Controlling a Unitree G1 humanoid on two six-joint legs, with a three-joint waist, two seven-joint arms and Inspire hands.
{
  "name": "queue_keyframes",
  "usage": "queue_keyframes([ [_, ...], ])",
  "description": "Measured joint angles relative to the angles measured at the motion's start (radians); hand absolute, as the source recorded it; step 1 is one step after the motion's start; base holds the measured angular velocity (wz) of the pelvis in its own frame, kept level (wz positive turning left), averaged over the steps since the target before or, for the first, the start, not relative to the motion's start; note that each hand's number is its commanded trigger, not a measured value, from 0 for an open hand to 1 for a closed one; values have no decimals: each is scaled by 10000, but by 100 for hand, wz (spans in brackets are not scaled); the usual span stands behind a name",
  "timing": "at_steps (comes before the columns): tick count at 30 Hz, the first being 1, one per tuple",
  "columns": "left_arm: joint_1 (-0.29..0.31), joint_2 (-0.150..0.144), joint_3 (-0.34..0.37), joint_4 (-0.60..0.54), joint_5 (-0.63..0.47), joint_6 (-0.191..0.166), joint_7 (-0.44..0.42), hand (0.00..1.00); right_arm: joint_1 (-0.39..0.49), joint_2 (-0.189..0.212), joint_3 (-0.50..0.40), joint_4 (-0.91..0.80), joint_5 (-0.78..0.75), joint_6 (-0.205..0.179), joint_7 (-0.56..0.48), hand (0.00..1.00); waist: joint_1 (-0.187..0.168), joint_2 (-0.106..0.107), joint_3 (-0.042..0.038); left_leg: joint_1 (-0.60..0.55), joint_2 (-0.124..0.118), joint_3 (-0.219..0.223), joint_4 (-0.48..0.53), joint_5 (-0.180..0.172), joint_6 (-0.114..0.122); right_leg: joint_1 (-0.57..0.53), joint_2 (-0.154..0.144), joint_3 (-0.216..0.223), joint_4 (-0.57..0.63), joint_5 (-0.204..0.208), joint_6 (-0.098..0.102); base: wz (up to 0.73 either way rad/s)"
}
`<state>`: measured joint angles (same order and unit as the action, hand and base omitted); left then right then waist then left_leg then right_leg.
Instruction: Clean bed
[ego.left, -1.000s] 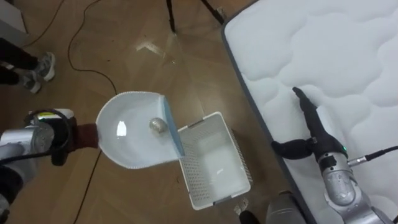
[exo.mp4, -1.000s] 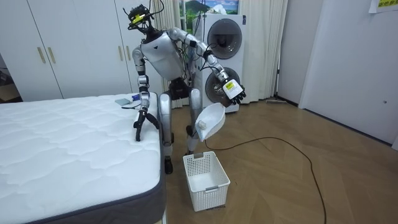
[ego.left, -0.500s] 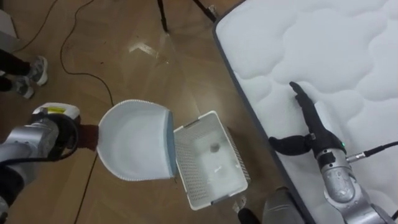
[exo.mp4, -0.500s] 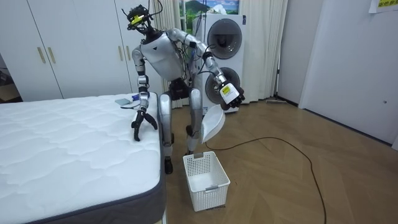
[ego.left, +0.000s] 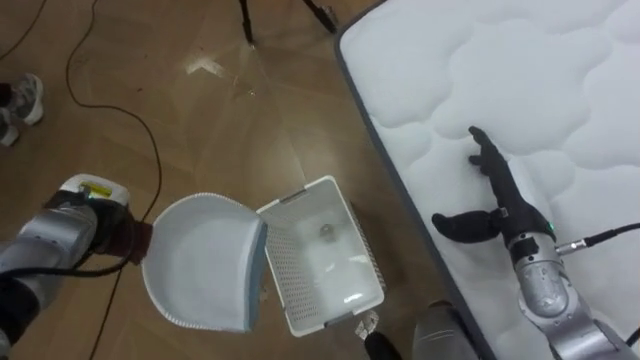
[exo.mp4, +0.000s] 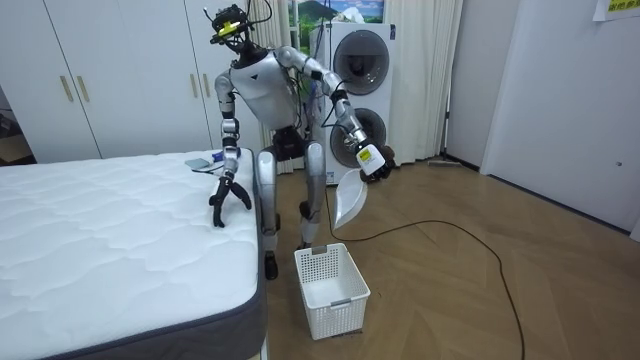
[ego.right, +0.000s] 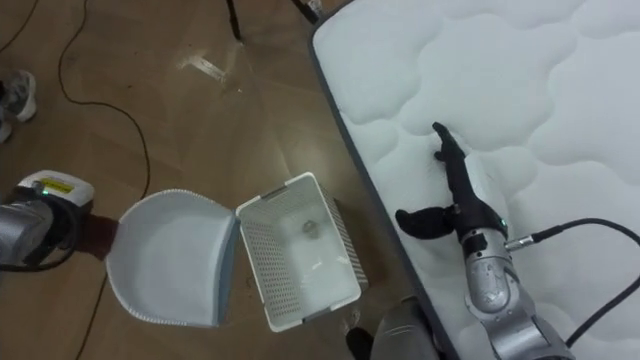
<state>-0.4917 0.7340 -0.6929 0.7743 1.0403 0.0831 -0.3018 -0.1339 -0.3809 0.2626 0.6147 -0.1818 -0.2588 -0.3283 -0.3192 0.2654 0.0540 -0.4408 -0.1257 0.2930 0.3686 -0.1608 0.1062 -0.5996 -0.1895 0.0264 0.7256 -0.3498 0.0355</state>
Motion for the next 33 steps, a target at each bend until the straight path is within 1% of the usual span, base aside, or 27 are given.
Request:
queue_keyframes([
  [1, 2, 0, -7, -1, -11, -1, 1, 100, 0, 1, 73, 1, 103, 10, -11, 0, 15, -18, -8, -34, 27, -11, 57, 0, 0, 17, 7, -33, -22, 18, -10, 8],
  [3, -6, 1, -156, 2, -28, -3, 92, 100, 22, -12, 353, 44, 345, 118, -86, 0, 160, -26, -12, -47, 231, -35, 99, -1, -1, 182, 152, -126, -329, 220, -67, -3],
  [5, -1, 1, -165, 25, -176, -15, 152, 100, 55, -12, 413, 174, 382, 101, -88, 0, 256, -41, -18, -6, 316, -56, 98, 0, -1, 301, 241, -164, -481, 309, -82, -1],
  [7, -3, 11, -163, 44, -271, -28, 258, 100, 30, -13, 429, 300, 459, 96, -157, 0, 312, -41, -18, 17, 321, -157, 118, 0, -1, 387, 223, -296, -500, 333, -87, 12],
  [8, -4, 11, -161, 73, -271, -108, 440, 100, 48, -3, 427, 397, 618, 81, -253, 0, 370, -77, -15, 81, 318, -195, 129, 0, 0, 476, 208, -338, -498, 334, -86, 6],
  [9, -3, 11, -105, 137, -269, -216, 617, 100, 93, -19, 426, 410, 679, 85, -327, 0, 556, -129, -14, 163, 324, -193, 129, 0, 0, 557, 218, -329, -510, 334, -87, 0],
  [10, 6, 11, -60, 154, -272, -257, 700, 100, 117, -29, 424, 410, 701, 86, -343, 0, 613, -164, -15, 193, 328, -194, 124, 0, 0, 586, 221, -332, -517, 335, -88, -5],
  [13, 100, 9, 575, 122, -276, -486, 1006, 100, 383, -22, 306, 485, 714, 74, -349, 0, 997, -314, -61, 235, 449, -229, 113, -1, 0, 710, 353, -393, -726, 420, -122, -1],
  [14, 121, 9, 851, 120, -296, -600, 1136, 100, 495, -12, 309, 489, 754, 74, -346, 0, 1168, -437, -87, 306, 503, -232, 85, 0, -3, 811, 391, -443, -819, 474, -167, -5],
  [15, 231, 7, 1083, 32, -428, -644, 1356, 100, 614, -20, 304, 497, 850, 85, -349, 0, 1305, -544, -140, 408, 539, -234, 78, -1, -7, 945, 428, -465, -904, 491, -175, -5],
  [16, 296, 6, 1199, -33, -512, -668, 1452, 100, 665, -42, 305, 504, 925, 96, -354, 0, 1359, -578, -158, 472, 562, -234, 73, -9, -20, 1051, 450, -486, -977, 503, -176, 0],
  [17, 419, 7, 1360, -236, -739, -729, 1602, 100, 786, -100, 310, 507, 1092, 111, -376, 0, 1485, -591, -156, 638, 654, -281, 41, -19, -38, 1355, 546, -573, -1276, 617, -183, -8],
  [19, 768, 9, 1869, -890, -1106, -790, 1791, 100, 991, -93, 302, 508, 1351, 134, -380, 0, 1699, -782, -192, 840, 749, -298, 6, -60, -104, 1649, 637, -614, -1569, 712, -199, -12],
  [20, 1092, -10, 2320, -1409, -1254, -888, 1906, 100, 1102, -55, 269, 508, 1382, 188, -351, 0, 1864, -958, -261, 938, 806, -298, 17, -96, -151, 1726, 715, -613, -1696, 750, -195, -9],
  [21, 1430, -17, 2740, -2020, -1288, -1004, 1970, 100, 1210, -51, 172, 509, 1355, 198, -312, 0, 1942, -1062, -308, 1014, 888, -337, 20, -143, -185, 1904, 791, -695, -1932, 853, -221, -10],
  [22, 1626, -17, 2976, -2353, -1285, -1068, 2003, 100, 1256, -49, 89, 508, 1366, 197, -305, 0, 2037, -1092, -323, 1059, 951, -344, 35, -188, -188, 2003, 873, -682, -2077, 931, -219, -26],
  [23, 2000, -22, 3417, -3071, -1288, -1180, 2101, 100, 1413, -58, -152, 428, 1363, 197, -303, 0, 2296, -1185, -373, 1132, 1059, -322, 58, -269, -226, 2118, 1037, -575, -2326, 1083, -232, -44],
  [24, 2248, -95, 3761, -3511, -1373, -1352, 2245, 100, 1579, -92, -374, 375, 1351, 197, -322, 0, 2515, -1208, -381, 1314, 1161, -313, 75, -334, -264, 2371, 1203, -444, -2647, 1246, -215, -55],
  [25, 2350, -142, 3880, -3655, -1467, -1397, 2324, 100, 1679, -99, -441, 346, 1372, 197, -331, 0, 2680, -1239, -381, 1455, 1190, -314, 49, -369, -291, 2505, 1287, -275, -2763, 1306, -201, -85],
  [26, 2812, -224, 4339, -4100, -1674, -1442, 2482, 100, 1848, -86, -475, 234, 1390, 204, -323, 0, 3003, -1362, -391, 1796, 1198, -406, -63, -460, -361, 2689, 1426, 56, -2940, 1401, -220, -108],
  [27, 3341, -456, 4978, -4438, -1858, -1521, 2639, 100, 1989, -61, -478, 58, 1389, 203, -283, 0, 3131, -1393, -386, 2050, 1086, -1033, -122, -543, -435, 2882, 1545, 256, -3068, 1482, -206, -109],
  [28, 3576, -635, 5229, -4570, -1897, -1527, 2748, 100, 2071, -55, -479, -5, 1400, 204, -275, 0, 3140, -1394, -387, 2215, 1005, -1365, -189, -562, -452, 3029, 1589, 358, -3182, 1523, -193, -75],
  [29, 3859, -918, 5551, -4779, -2087, -1528, 2878, 100, 2216, -46, -521, -84, 1403, 209, -250, 0, 3073, -1419, -390, 2471, 917, -1647, -354, -566, -458, 3252, 1640, 525, -3336, 1569, -160, -40],
  [30, 4020, -1070, 5674, -4981, -2254, -1551, 2925, 100, 2380, -21, -625, -236, 1377, 313, -214, 0, 2931, -1475, -397, 2680, 909, -1558, -490, -568, -456, 3403, 1660, 636, -3403, 1584, -133, -33],
  [31, 4104, -1115, 5715, -5135, -2256, -1555, 2925, 100, 2485, -16, -707, -374, 1367, 381, -189, 0, 2913, -1513, -408, 2776, 913, -1489, -572, -568, -455, 3453, 1693, 745, -3453, 1606, -113, -41],
  [32, 4206, -1175, 5735, -5372, -2257, -1587, 2926, 100, 2704, -11, -904, -650, 1333, 411, -167, 0, 2922, -1581, -414, 2965, 955, -1244, -709, -571, -450, 3542, 1771, 979, -3554, 1663, -90, -53],
  [33, 4231, -1346, 5768, -5438, -2255, -1656, 2926, 100, 2860, 28, -1093, -762, 1330, 414, -169, 0, 2873, -1633, -447, 3163, 985, -1064, -842, -579, -437, 3666, 1793, 1065, -3659, 1714, -89, -53],
])
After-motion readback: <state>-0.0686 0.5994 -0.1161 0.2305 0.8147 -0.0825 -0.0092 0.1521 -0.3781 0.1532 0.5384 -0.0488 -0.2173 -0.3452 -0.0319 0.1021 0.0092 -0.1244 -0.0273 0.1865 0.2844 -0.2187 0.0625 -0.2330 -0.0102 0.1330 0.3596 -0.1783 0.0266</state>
